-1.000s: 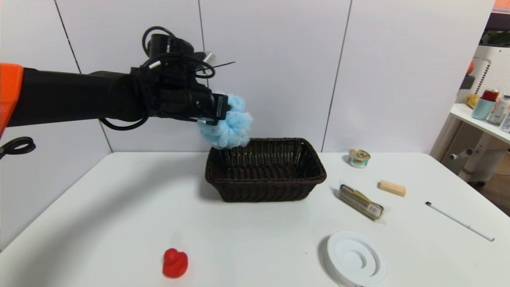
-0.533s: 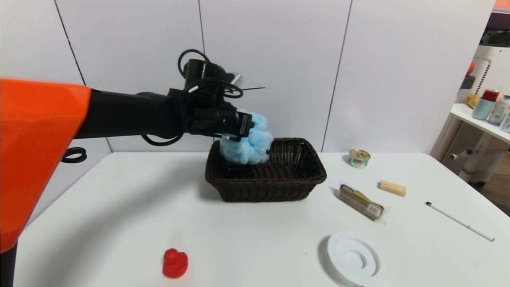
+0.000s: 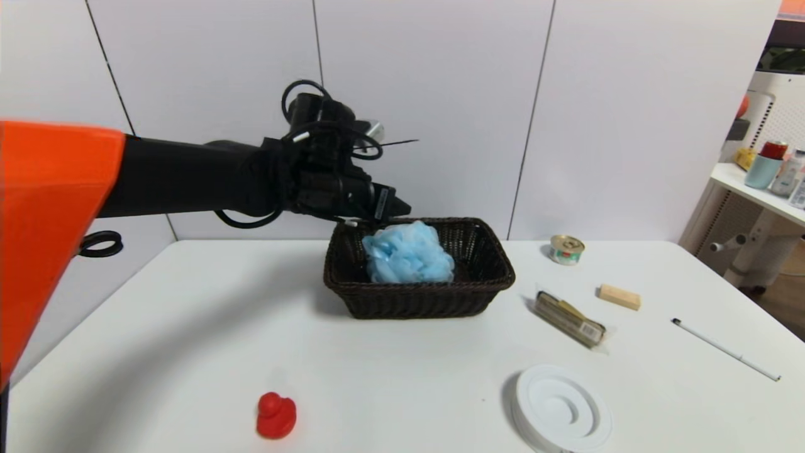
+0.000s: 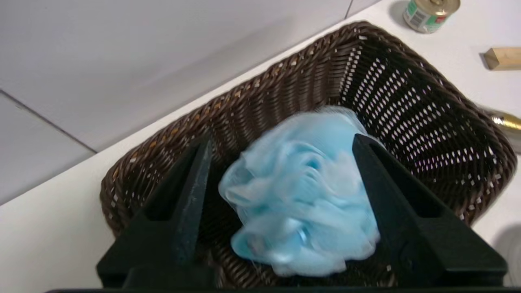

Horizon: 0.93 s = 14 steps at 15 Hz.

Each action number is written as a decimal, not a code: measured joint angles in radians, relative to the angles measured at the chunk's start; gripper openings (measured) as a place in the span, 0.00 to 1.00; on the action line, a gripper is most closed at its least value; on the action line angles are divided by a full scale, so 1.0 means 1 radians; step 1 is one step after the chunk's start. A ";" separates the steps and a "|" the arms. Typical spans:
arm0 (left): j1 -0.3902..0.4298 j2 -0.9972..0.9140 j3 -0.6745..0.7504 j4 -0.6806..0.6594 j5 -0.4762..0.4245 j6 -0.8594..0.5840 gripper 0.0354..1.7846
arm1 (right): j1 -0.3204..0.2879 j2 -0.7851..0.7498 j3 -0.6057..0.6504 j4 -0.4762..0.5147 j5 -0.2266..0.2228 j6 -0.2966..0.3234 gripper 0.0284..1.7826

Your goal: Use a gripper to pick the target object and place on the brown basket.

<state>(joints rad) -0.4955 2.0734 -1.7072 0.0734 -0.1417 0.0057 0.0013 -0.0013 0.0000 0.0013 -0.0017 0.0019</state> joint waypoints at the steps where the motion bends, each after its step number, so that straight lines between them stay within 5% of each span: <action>1: 0.000 -0.030 0.011 0.045 0.000 0.014 0.74 | 0.000 0.000 0.000 0.000 0.000 0.000 0.95; 4: 0.006 -0.180 0.104 0.181 0.001 0.068 0.81 | 0.000 0.000 0.000 0.000 0.000 0.000 0.95; 7: 0.039 -0.417 0.348 0.233 0.004 0.134 0.85 | 0.000 0.000 0.000 0.000 0.000 0.000 0.95; 14: 0.261 -1.201 1.237 -0.078 0.007 0.185 0.91 | 0.000 0.000 0.000 0.000 0.000 -0.001 0.95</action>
<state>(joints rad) -0.2347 0.8721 -0.4698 -0.0043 -0.1347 0.1904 0.0013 -0.0013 0.0000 0.0017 -0.0017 0.0013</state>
